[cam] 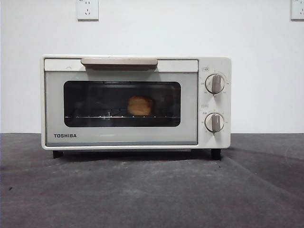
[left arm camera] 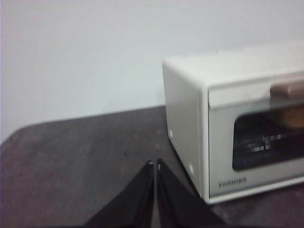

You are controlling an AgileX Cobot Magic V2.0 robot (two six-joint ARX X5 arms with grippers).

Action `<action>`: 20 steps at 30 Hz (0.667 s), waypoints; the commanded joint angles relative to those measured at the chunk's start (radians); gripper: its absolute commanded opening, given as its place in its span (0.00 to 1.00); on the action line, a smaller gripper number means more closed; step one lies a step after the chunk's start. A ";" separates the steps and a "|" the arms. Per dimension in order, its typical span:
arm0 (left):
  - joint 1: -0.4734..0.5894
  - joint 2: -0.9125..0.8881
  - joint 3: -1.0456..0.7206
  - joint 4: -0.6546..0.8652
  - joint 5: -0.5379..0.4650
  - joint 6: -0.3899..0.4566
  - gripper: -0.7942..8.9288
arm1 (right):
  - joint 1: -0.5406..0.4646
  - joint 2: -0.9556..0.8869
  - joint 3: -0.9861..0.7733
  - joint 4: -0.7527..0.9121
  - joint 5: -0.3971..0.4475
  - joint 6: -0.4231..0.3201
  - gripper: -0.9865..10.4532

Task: The left arm flap open the oven, the right arm pick bread and place it into oven, the left arm flap close the oven

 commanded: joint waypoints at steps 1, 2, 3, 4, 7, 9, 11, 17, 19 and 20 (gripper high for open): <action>0.002 -0.018 -0.028 0.009 -0.006 0.005 0.10 | 0.007 0.006 0.009 0.011 0.004 0.006 0.09; 0.002 -0.023 -0.037 0.009 -0.006 0.005 0.10 | 0.007 0.006 0.008 0.011 0.004 0.006 0.09; 0.002 -0.030 -0.049 0.009 -0.006 0.005 0.10 | 0.007 0.006 0.009 0.011 0.004 0.006 0.09; 0.002 -0.035 -0.057 0.009 -0.006 0.005 0.10 | 0.007 0.006 0.009 0.011 0.004 0.006 0.09; 0.002 -0.055 -0.084 0.009 -0.006 0.005 0.10 | 0.007 0.006 0.009 0.011 0.004 0.006 0.09; 0.002 -0.069 -0.102 0.007 -0.006 0.005 0.10 | 0.007 0.006 0.009 0.011 0.004 0.006 0.09; 0.002 -0.080 -0.113 -0.004 -0.006 0.005 0.10 | 0.007 0.006 0.009 0.011 0.004 0.006 0.09; 0.002 -0.087 -0.130 -0.049 -0.006 0.005 0.10 | 0.007 0.006 0.008 0.011 0.004 0.006 0.09; 0.001 -0.087 -0.145 -0.050 -0.006 0.004 0.10 | 0.007 0.006 0.009 0.011 0.004 0.006 0.09; 0.000 -0.087 -0.145 -0.072 -0.006 0.005 0.10 | 0.007 0.006 0.008 0.010 0.004 0.006 0.09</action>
